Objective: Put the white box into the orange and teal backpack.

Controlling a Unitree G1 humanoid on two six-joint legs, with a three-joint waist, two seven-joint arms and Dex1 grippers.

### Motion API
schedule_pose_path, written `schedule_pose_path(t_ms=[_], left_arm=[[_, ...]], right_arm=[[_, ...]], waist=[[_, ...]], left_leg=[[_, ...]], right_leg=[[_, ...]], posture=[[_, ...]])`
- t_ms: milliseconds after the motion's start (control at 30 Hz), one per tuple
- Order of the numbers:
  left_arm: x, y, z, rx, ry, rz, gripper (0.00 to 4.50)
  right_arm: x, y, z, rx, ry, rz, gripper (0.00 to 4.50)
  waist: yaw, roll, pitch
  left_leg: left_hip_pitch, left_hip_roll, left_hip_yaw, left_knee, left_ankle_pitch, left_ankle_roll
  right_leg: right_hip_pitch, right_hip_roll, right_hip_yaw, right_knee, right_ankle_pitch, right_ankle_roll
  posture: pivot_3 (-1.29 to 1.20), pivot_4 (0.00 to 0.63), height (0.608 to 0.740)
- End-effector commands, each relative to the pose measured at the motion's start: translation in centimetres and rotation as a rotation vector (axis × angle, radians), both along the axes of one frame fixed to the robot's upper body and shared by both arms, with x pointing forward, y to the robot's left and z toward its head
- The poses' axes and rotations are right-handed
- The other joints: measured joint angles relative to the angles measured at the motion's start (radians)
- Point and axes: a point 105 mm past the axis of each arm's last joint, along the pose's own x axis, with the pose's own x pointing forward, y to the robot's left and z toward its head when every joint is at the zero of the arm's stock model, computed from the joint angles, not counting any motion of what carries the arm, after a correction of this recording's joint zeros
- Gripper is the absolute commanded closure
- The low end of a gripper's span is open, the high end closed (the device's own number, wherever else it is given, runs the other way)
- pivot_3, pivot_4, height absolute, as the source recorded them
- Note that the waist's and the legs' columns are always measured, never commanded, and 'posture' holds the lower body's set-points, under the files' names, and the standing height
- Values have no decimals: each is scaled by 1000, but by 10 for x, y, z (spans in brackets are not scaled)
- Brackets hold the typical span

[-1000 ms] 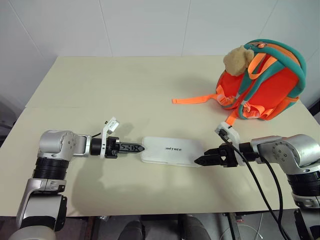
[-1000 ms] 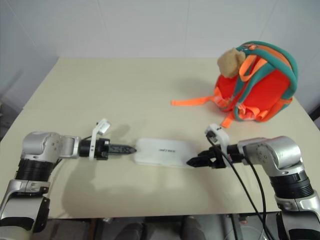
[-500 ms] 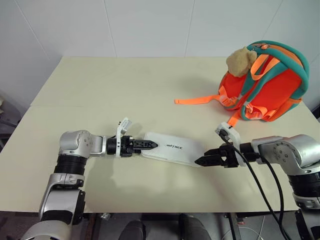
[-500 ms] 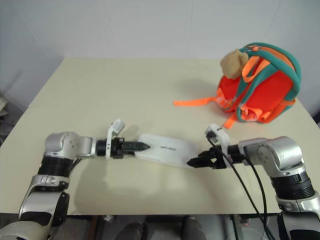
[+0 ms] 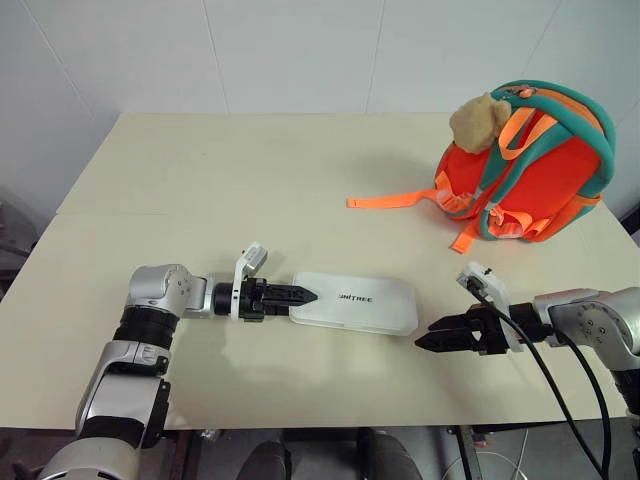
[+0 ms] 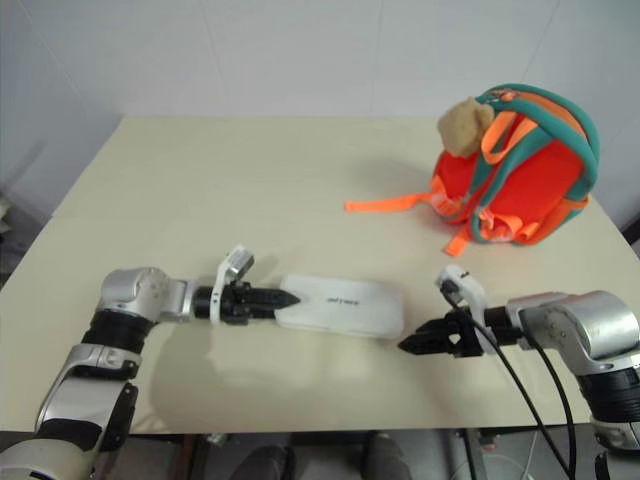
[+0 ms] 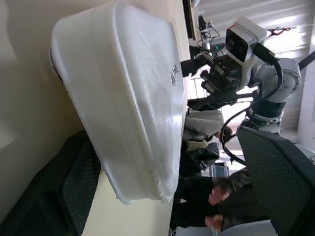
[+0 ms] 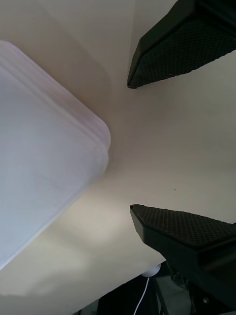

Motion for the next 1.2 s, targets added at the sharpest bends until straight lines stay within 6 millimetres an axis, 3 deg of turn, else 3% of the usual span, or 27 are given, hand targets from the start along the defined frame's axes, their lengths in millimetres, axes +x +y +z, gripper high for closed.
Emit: schedule_pose_path(t_ms=[33, 200, 300, 567, 600, 800, 1033, 1200], left_arm=[[-8, -4, -5, -9, 53, -31, 24], [-11, -11, -8, -31, 72, -39, 24], [-11, -13, -10, -45, 79, -33, 549], [-13, -15, -10, -77, 91, -13, 3039], [-13, -14, -9, -84, 86, -7, 3176], [-17, -4, 5, -93, 3, 8, 3209], [-25, 24, 29, -175, -264, 86, 3209], [-22, 41, 34, -166, -428, 193, 3209]], right_arm=[[-3, -1, 8, -2, -34, 24, 0], [-5, -1, 7, 0, -35, 27, 0], [-5, 0, 7, 0, -35, 28, 0], [-8, 3, 11, 29, -55, 58, 0], [-7, 3, 13, 36, -65, 62, 0], [13, -19, 32, 40, -179, -25, 0], [57, -88, 84, 20, -506, -390, 0], [69, -112, 111, 36, -704, -574, 0]], waist=[[0, 0, 0], [1, 0, 0], [1, 0, 0], [1, 0, 0], [1, 0, 0], [-2, 0, 0], [0, 0, 0], [0, 0, 0]], left_leg=[[0, 0, 0, 0, 0, 0], [0, 0, 0, 1, 0, 0], [0, 0, 0, 1, 0, 0], [0, 0, 0, 1, 0, 0], [0, 0, 0, 1, 0, 0], [1, 0, 0, 1, 0, 0], [1, 1, 2, 0, 1, -2], [1, 1, 3, -1, 1, -5]], right_leg=[[0, 0, 0, 0, 0, 0], [0, 0, 0, 0, 0, 0], [0, 0, 0, 0, 0, 0], [0, 0, 0, 0, 0, 0], [0, 0, 0, 0, 0, 0], [0, 0, 1, 0, 0, 0], [-1, 0, 2, -1, 0, 0], [-1, 0, 3, -2, 0, -1]], posture=[[0, 150, 740], [0, 150, 740], [0, 150, 740], [0, 150, 740], [0, 150, 740], [0, 150, 740], [0, 150, 740], [0, 150, 740]])
